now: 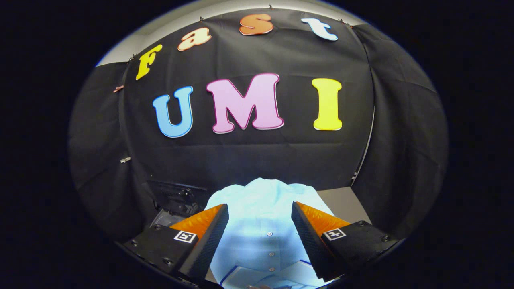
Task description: Put the clothes into the washing machine and then close the washing machine lid.
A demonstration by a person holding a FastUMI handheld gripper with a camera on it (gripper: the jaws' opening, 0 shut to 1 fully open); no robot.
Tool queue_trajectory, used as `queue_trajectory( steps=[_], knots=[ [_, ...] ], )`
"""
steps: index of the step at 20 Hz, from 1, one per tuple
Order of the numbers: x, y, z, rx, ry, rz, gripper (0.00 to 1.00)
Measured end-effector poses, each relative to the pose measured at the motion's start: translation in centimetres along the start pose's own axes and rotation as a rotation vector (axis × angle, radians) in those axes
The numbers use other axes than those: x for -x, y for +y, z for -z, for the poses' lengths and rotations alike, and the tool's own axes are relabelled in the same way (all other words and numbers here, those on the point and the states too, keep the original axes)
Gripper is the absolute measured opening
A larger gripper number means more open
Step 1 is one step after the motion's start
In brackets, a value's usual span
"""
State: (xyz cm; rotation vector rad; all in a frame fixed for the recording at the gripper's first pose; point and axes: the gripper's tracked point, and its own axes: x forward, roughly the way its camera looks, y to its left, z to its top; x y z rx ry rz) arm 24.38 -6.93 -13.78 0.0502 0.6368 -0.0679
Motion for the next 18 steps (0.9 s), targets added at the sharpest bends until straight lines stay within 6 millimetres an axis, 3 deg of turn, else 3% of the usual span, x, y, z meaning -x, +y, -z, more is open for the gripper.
queue_trajectory(
  steps=[5, 8, 10, 15, 18],
  knots=[
    [-5.6, -1.4, 3.0, 0.013, 0.170, 0.045, 0.99],
    [-7.5, -1.9, 5.4, 0.019, 0.279, 0.050, 0.99],
    [-8.1, -2.2, 6.5, 0.003, 0.321, 0.051, 0.98],
    [-8.1, -2.5, 6.8, 0.063, 0.354, 0.075, 0.97],
    [-8.2, -2.0, 6.8, 0.114, 0.390, 0.055, 0.91]
  ],
)
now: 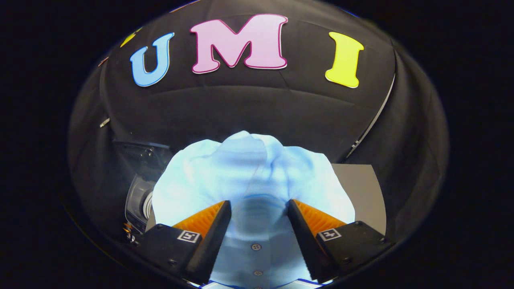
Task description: Put the clothes into the washing machine and then close the washing machine lid.
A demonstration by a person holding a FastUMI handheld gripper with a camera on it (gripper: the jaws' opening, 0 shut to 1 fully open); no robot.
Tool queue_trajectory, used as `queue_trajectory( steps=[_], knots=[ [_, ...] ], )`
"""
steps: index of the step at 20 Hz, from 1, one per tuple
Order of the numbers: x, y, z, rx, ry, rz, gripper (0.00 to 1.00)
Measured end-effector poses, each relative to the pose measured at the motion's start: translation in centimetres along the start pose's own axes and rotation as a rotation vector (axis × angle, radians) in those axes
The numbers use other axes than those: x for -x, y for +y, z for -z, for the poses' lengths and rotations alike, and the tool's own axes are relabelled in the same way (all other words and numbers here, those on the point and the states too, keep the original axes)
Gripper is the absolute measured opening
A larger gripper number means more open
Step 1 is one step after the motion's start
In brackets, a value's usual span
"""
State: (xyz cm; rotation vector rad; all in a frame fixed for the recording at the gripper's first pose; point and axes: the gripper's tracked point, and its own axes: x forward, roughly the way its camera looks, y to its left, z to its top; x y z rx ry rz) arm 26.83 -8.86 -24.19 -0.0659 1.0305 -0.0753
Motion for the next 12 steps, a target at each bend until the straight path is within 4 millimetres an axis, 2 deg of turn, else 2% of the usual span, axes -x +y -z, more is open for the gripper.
queue_trajectory(
  steps=[1, 5, 8, 12],
  knots=[
    [0.1, 0.1, -0.1, -0.009, 0.002, -0.023, 0.83],
    [-0.2, 0.2, -0.3, -0.060, -0.010, -0.058, 0.10],
    [0.5, 0.2, -0.6, -0.049, -0.054, -0.044, 0.10],
    [4.4, 2.8, -2.7, -0.058, -0.140, -0.095, 0.10]
  ],
)
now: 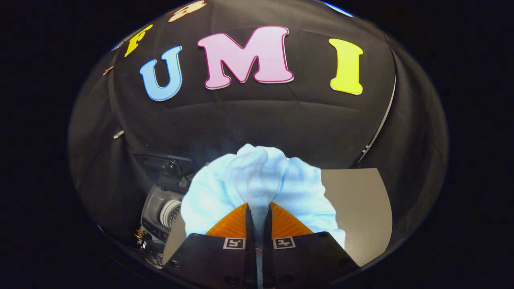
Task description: Put the clothes into the washing machine and then close the washing machine lid.
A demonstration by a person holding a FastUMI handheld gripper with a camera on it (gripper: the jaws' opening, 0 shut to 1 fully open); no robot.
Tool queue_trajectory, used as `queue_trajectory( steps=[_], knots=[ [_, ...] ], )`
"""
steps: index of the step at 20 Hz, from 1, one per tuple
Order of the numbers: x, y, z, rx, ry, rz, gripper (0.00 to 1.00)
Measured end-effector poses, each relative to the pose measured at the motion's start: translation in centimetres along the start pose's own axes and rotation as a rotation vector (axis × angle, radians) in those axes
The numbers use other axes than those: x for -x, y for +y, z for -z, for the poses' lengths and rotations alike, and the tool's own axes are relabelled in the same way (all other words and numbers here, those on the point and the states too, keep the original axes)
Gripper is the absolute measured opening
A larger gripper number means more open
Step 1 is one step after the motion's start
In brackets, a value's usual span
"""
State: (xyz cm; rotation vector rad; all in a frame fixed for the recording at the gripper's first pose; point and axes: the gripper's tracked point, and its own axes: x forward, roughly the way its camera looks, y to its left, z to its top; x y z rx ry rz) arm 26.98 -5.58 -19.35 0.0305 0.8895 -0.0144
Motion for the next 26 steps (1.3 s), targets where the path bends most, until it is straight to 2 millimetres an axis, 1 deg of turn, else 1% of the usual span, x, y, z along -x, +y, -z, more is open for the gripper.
queue_trajectory(
  steps=[3, 4, 7, 10, 12, 14, 17, 20, 22, 26],
  knots=[
    [3.0, 2.6, -1.8, 0.044, -0.072, -0.025, 0.10],
    [3.8, 3.7, -2.5, 0.055, -0.096, -0.037, 0.10],
    [6.9, 7.6, -3.3, 0.063, -0.154, -0.102, 0.10],
    [8.6, 12.1, -4.1, 0.094, -0.202, -0.170, 0.10],
    [9.0, 15.6, -4.2, 0.131, -0.223, -0.215, 0.10],
    [9.0, 19.1, -4.0, 0.161, -0.233, -0.263, 0.10],
    [8.4, 24.5, -3.6, 0.191, -0.241, -0.357, 0.10],
    [6.8, 29.4, -2.3, 0.202, -0.209, -0.456, 0.10],
    [5.5, 31.8, -1.5, 0.219, -0.184, -0.493, 0.10],
    [2.2, 35.5, 1.1, 0.256, -0.131, -0.543, 0.10]
  ],
)
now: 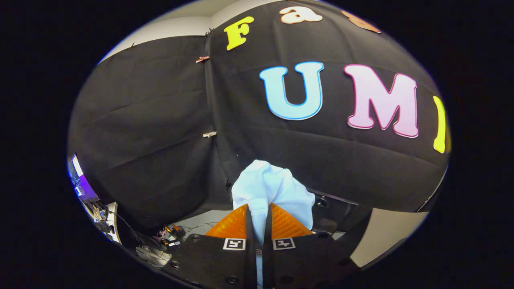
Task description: Put the clothes into the washing machine and then close the washing machine lid.
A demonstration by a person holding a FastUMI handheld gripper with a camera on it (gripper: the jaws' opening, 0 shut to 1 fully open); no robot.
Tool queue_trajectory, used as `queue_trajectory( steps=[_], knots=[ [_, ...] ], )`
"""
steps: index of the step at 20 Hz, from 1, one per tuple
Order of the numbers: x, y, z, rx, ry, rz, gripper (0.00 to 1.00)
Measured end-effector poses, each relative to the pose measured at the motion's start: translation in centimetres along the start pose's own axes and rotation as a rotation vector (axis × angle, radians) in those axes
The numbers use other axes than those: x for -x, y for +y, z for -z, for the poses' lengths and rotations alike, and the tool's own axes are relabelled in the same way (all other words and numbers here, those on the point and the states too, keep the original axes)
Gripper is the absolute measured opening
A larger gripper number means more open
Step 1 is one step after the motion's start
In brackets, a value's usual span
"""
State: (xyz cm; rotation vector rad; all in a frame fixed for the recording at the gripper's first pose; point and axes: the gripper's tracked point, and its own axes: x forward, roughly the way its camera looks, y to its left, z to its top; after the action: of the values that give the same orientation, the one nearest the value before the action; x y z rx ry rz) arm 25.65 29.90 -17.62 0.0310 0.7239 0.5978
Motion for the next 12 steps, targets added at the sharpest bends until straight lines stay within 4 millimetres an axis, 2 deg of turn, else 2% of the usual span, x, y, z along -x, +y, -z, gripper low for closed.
queue_trajectory(
  steps=[4, 7, 9, 12],
  knots=[
    [-5.0, 0.9, 2.9, 0.057, 0.079, -0.033, 0.10],
    [-7.8, 1.0, 5.5, 0.115, 0.133, -0.039, 0.10],
    [-9.3, 0.5, 6.9, 0.117, 0.161, -0.054, 0.10],
    [-11.7, -0.5, 10.1, 0.089, 0.238, -0.069, 0.10]
  ],
)
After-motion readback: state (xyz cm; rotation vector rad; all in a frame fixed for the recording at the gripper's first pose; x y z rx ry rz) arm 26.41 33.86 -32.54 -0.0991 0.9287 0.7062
